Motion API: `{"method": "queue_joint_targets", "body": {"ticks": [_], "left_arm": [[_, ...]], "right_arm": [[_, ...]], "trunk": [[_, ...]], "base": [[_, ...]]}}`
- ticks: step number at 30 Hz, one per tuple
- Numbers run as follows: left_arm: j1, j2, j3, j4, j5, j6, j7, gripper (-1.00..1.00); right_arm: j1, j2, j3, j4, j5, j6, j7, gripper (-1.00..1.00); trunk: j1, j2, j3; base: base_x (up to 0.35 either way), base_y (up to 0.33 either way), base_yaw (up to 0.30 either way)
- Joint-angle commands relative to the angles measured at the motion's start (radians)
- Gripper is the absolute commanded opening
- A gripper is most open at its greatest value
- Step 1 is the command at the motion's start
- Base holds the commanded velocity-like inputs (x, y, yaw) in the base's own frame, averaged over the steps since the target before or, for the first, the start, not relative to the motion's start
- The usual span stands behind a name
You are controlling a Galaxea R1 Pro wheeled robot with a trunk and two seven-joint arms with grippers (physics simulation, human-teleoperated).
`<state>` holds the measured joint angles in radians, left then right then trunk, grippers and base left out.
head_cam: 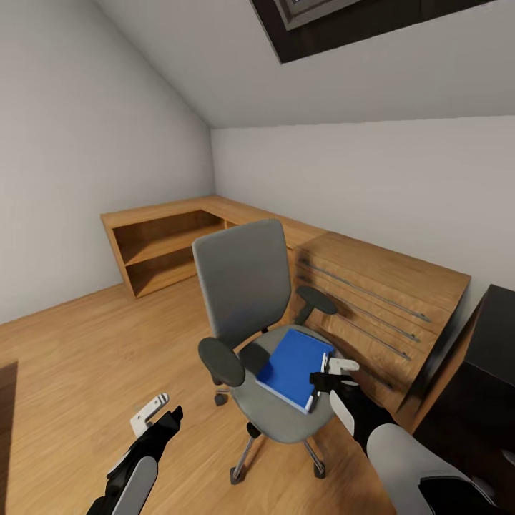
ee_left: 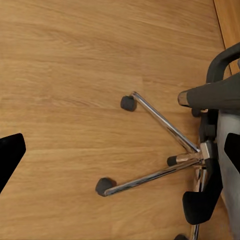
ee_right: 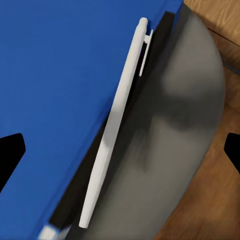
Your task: In the bedroom, organize the workspace by keeping the computer under the desk, ensuring the monitor is on the desk, placing the keyboard on the desk next to the monitor, placing the mouse on the desk next to the keyboard, moving the folder from the swivel chair onto the desk next to the mouse, stacking the notebook on top of the folder with the pen on top of the notebook, and positioning the swivel chair next to the desk.
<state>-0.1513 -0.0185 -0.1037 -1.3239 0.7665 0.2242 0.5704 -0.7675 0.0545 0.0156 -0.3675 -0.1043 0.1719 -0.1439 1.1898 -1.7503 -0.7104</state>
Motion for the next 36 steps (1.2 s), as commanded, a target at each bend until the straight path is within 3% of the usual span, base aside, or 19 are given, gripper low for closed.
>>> {"method": "queue_joint_targets", "body": {"ticks": [1,4,7,11,16,20,23,36], "left_arm": [[-0.001,0.000,-0.001,-0.001,0.005,0.003,0.006,1.00],[-0.001,0.000,-0.001,-0.001,0.005,0.003,0.006,1.00],[-0.001,0.000,-0.001,-0.001,0.005,0.003,0.005,1.00],[-0.001,0.000,-0.001,-0.001,0.005,0.003,0.005,1.00],[-0.001,-0.001,-0.001,-0.001,0.005,0.003,0.005,1.00],[-0.001,-0.001,-0.001,-0.001,0.005,0.003,0.005,1.00],[-0.001,-0.001,-0.001,-0.001,0.005,0.003,0.005,1.00],[-0.001,-0.001,-0.001,0.000,0.005,0.003,0.005,1.00]], "right_arm": [[0.000,-0.001,0.001,-0.002,-0.011,0.004,-0.004,1.00],[0.000,-0.005,-0.002,-0.002,-0.011,0.004,0.013,1.00],[-0.001,-0.028,-0.010,-0.002,-0.011,0.006,0.076,1.00],[0.000,-0.041,-0.085,-0.002,-0.010,0.007,0.147,1.00],[0.000,-0.054,-0.128,-0.001,-0.011,0.008,0.164,1.00],[0.000,-0.061,-0.134,-0.001,-0.029,0.009,0.166,1.00],[0.000,-0.063,-0.135,0.000,-0.074,0.010,0.168,1.00],[0.000,-0.064,-0.133,0.002,-0.081,0.008,0.171,1.00]], "trunk": [[0.000,0.000,-0.001],[0.000,0.000,-0.001],[0.000,0.000,-0.001],[0.000,0.000,-0.001],[0.000,0.000,-0.001],[0.000,0.000,-0.001],[0.000,0.000,-0.001],[0.008,-0.014,-0.007]], "base": [[0.000,0.000,0.000],[0.000,0.000,0.000],[0.000,0.000,0.000],[0.000,0.000,0.000],[0.000,0.000,0.000],[0.000,0.000,0.000],[0.000,0.000,0.000],[0.000,0.000,0.000]]}}
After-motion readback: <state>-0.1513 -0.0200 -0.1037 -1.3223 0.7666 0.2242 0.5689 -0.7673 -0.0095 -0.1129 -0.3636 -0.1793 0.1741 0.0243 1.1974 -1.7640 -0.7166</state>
